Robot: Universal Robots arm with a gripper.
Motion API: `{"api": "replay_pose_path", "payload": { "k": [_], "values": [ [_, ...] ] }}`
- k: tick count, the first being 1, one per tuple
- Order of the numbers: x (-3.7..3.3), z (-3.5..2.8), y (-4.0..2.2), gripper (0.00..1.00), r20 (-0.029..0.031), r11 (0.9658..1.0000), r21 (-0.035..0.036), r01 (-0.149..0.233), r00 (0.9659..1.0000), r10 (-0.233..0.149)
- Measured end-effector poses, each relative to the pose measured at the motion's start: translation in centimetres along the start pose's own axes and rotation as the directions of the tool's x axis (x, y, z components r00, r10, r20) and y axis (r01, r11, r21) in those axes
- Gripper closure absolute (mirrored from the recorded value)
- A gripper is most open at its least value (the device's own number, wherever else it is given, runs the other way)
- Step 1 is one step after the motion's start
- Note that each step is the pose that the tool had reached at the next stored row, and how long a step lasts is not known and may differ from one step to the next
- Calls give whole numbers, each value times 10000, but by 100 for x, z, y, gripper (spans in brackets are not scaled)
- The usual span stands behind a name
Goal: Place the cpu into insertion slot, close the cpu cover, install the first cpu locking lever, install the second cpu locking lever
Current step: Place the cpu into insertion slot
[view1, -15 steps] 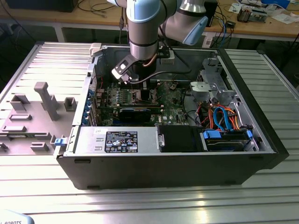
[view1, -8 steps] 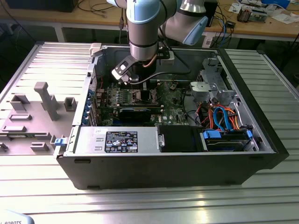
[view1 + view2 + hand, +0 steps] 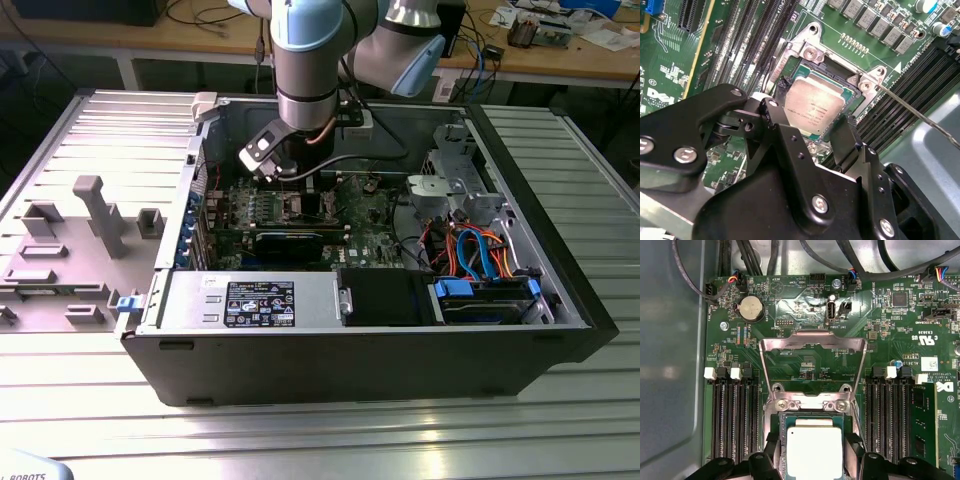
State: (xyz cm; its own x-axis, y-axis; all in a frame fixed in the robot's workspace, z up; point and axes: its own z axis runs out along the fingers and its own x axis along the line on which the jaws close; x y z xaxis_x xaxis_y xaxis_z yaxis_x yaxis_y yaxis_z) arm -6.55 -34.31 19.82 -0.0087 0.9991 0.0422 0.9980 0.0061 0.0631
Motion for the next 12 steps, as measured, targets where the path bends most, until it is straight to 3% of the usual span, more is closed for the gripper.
{"api": "replay_pose_path", "payload": {
  "k": [9, 12],
  "values": [
    [17, 23, -1, 38, -67, 10000, -5, -41, 10000, 41],
    [15, 21, -2, 31, -56, 10000, -3, -41, 10000, 41]
  ]
}}
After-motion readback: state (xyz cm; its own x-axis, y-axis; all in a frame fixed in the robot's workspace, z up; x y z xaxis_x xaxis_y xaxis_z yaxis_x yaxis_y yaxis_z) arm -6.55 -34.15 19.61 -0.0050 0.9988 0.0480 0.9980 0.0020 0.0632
